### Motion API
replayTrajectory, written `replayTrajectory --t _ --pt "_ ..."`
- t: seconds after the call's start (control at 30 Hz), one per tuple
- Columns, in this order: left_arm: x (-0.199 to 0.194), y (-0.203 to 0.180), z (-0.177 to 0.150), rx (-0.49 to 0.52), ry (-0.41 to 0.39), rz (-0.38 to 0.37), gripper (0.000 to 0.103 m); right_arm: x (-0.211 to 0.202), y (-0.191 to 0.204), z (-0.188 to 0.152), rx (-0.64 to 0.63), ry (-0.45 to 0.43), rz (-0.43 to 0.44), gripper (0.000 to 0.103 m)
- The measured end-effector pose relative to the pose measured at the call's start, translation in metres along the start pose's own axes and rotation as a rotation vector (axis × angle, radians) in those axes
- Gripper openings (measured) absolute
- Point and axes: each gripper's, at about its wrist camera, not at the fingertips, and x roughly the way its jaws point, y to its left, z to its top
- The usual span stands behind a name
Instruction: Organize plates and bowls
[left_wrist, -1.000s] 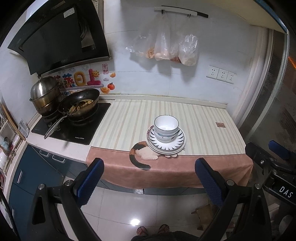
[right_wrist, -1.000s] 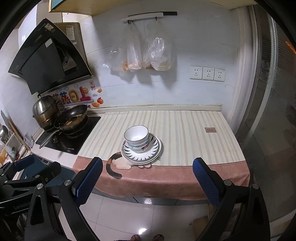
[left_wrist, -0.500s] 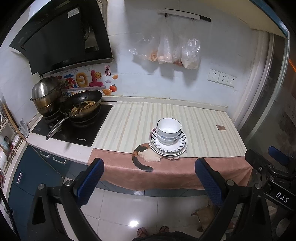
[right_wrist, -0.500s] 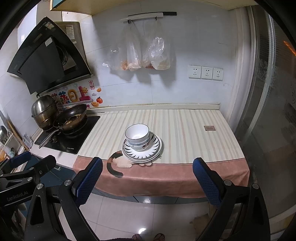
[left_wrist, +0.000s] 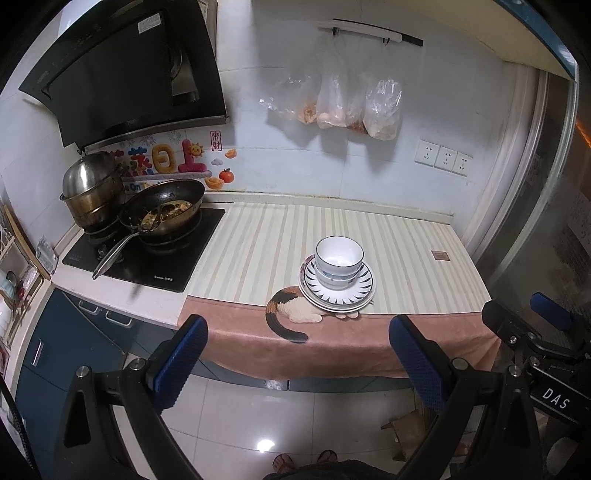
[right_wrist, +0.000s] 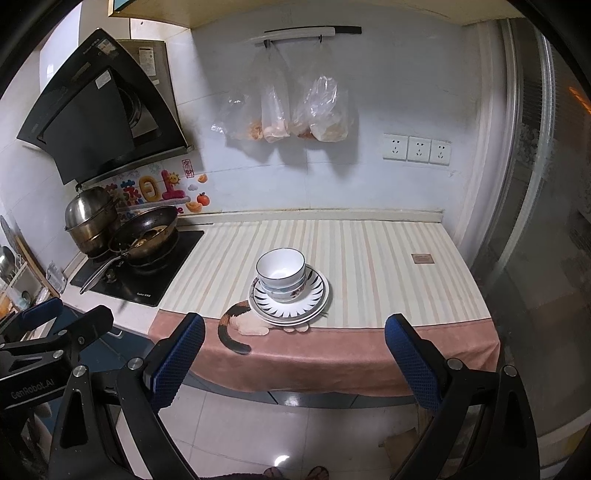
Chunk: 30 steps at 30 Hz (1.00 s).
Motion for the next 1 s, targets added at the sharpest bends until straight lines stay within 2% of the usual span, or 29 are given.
replayTrajectory --t 1.0 --pt "-0.003 -0.005 0.000 -0.012 0.004 0.001 0.101 -0.001 0.011 0.002 0.002 -0.009 -0.010 0.100"
